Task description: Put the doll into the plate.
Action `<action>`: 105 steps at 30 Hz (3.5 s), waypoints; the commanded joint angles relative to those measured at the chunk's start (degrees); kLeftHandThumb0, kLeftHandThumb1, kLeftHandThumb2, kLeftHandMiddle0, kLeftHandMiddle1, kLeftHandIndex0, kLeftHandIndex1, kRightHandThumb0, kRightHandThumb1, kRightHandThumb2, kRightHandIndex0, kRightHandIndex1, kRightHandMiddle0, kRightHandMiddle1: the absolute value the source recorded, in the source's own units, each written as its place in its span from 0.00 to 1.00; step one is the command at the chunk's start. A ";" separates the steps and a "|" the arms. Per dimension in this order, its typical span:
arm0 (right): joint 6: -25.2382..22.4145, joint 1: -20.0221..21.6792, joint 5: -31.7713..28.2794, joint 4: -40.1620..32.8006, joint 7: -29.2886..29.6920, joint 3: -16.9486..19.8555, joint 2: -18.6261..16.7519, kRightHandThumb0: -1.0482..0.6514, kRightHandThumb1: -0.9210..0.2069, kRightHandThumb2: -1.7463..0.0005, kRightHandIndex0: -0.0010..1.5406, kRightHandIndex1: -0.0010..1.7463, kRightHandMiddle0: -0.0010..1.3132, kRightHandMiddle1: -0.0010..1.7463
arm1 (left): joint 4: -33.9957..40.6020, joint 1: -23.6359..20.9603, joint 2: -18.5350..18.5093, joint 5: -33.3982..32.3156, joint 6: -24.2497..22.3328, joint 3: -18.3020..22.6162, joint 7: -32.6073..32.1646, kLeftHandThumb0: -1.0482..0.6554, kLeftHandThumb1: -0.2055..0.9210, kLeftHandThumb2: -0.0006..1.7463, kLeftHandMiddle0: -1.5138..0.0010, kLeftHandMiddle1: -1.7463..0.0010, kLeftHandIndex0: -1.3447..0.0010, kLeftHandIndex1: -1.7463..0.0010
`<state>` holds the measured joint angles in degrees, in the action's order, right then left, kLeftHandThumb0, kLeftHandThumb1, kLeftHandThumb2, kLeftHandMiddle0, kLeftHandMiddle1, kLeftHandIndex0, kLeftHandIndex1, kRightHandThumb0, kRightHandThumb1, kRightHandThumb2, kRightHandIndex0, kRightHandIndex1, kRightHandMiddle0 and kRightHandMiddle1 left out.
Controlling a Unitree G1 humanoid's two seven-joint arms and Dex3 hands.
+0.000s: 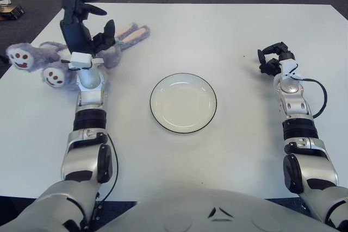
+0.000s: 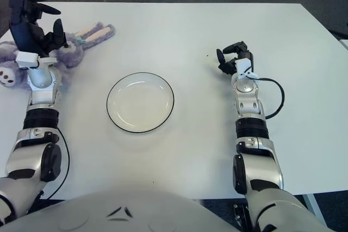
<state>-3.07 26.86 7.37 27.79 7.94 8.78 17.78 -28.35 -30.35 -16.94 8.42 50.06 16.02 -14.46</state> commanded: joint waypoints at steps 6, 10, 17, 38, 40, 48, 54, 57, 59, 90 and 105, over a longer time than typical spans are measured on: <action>0.17 0.93 0.27 0.19 -0.05 -0.22 1.12 0.40 0.13 0.63 0.48 1.00 0.27 0.96 | -1.88 0.56 -3.56 4.01 -1.50 1.70 -3.67 0.61 0.94 0.25 0.75 0.14 0.72 0.15; 0.18 0.89 0.23 0.17 -0.13 -0.28 1.29 0.40 0.13 0.63 0.48 1.00 0.28 0.95 | -4.72 0.37 -6.07 6.36 -3.95 2.85 -6.78 0.61 0.96 0.24 0.77 0.13 0.73 0.14; 0.49 1.02 0.11 0.54 -0.33 -0.43 1.52 0.40 0.12 0.64 0.49 1.00 0.28 0.95 | -6.59 0.63 -8.39 13.37 -4.44 2.78 -16.34 0.61 0.96 0.24 0.77 0.12 0.74 0.14; 0.62 2.59 0.32 2.09 -0.37 -1.66 1.38 0.40 0.12 0.64 0.49 1.00 0.28 0.95 | 9.78 7.88 -6.98 24.21 -32.63 -0.78 -22.39 0.61 1.00 0.23 0.76 0.06 0.83 0.17; 0.56 3.32 0.55 2.75 -0.51 -2.18 1.20 0.40 0.12 0.64 0.49 1.00 0.28 0.95 | 13.06 9.48 -6.90 26.96 -39.72 -2.04 -19.79 0.51 1.00 0.23 0.82 0.21 0.79 0.13; 0.62 4.31 0.57 3.69 -0.56 -3.12 1.07 0.40 0.12 0.65 0.49 1.00 0.28 0.94 | 19.19 11.76 -8.42 32.41 -52.14 -5.17 -15.34 0.28 1.00 0.18 0.86 0.40 0.80 0.41; 1.14 6.94 1.16 6.30 -1.07 -4.79 0.39 0.40 0.12 0.65 0.49 1.00 0.29 0.94 | 29.93 16.90 -13.71 33.81 -58.58 -7.64 0.39 0.23 1.00 0.18 0.84 0.62 0.80 0.55; 1.26 7.60 1.21 6.97 -1.04 -5.35 0.31 0.40 0.12 0.65 0.49 1.00 0.28 0.94 | 32.96 17.83 -15.84 34.22 -60.85 -8.18 6.49 0.20 1.00 0.18 0.77 0.88 0.77 0.69; 1.23 7.79 1.24 7.13 -0.98 -5.61 0.25 0.40 0.12 0.65 0.49 1.00 0.28 0.94 | 34.80 18.21 -17.20 34.29 -61.83 -8.17 9.89 0.19 1.00 0.18 0.76 0.93 0.77 0.72; 0.75 7.35 1.31 6.66 -1.22 -6.41 0.91 0.40 0.13 0.63 0.48 1.00 0.28 0.95 | 32.70 16.00 -32.73 26.19 -50.51 -9.14 28.49 0.14 1.00 0.09 0.78 1.00 0.74 0.89; 0.41 6.78 1.57 5.65 -1.10 -6.53 0.74 0.40 0.14 0.62 0.48 1.00 0.28 0.96 | 20.72 6.99 -38.61 22.45 -40.96 -14.94 38.72 0.14 1.00 0.05 0.93 1.00 0.82 0.95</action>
<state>-2.68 33.95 8.33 33.96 6.68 2.18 18.31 -6.89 -22.39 -54.59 31.53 8.18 1.67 23.45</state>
